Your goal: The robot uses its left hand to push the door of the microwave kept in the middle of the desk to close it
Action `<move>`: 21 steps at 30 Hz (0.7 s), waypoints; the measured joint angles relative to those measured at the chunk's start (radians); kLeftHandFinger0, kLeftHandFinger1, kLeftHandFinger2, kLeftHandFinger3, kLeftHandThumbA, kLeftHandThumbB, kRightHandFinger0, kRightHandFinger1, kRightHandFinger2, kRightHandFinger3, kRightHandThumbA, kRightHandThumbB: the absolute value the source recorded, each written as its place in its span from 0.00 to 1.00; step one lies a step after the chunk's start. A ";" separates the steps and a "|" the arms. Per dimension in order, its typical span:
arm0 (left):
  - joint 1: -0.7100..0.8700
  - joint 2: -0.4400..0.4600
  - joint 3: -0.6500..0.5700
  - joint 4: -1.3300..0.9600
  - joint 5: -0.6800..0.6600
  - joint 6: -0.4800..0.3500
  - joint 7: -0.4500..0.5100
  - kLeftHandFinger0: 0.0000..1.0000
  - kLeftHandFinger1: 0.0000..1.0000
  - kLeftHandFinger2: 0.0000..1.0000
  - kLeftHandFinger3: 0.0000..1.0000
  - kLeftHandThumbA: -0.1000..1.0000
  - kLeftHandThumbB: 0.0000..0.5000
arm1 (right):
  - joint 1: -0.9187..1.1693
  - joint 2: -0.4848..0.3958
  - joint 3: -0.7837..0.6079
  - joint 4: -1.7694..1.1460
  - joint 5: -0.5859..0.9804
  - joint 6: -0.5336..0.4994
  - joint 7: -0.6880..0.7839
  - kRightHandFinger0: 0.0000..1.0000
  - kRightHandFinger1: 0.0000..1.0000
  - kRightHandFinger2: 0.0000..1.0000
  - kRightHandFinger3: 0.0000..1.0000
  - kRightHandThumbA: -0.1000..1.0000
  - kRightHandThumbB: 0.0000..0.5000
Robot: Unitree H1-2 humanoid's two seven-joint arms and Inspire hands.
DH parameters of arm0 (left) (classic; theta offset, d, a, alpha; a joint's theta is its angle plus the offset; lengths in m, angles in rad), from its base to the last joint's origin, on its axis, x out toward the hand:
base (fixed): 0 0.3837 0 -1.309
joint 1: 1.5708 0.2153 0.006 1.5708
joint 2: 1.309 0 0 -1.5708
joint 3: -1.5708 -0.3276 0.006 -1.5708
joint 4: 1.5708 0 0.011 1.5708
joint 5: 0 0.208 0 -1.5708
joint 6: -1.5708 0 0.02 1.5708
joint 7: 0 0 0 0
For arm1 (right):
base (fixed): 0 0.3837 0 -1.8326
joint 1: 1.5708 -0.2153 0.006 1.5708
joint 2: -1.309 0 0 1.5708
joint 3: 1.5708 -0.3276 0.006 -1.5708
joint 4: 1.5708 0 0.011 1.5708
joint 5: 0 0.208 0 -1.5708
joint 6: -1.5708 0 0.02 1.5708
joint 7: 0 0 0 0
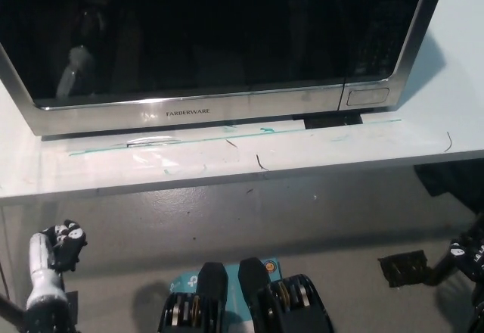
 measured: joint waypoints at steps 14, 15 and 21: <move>-0.030 0.030 -0.027 0.093 -0.097 0.053 -0.003 0.13 0.18 0.32 0.46 0.01 0.00 | -0.026 -0.001 -0.002 0.011 0.001 0.001 -0.003 0.59 0.63 0.71 0.80 0.49 0.00; -0.032 0.032 -0.028 0.096 -0.099 0.054 -0.002 0.12 0.17 0.34 0.47 0.02 0.00 | -0.028 -0.001 -0.002 0.012 0.001 0.001 -0.004 0.60 0.65 0.73 0.82 0.50 0.00; -0.045 0.054 -0.049 0.131 -0.108 0.060 0.001 0.29 0.41 0.65 0.70 0.12 0.00 | -0.036 -0.001 -0.002 0.014 0.002 0.001 -0.006 0.63 0.64 0.71 0.79 0.47 0.00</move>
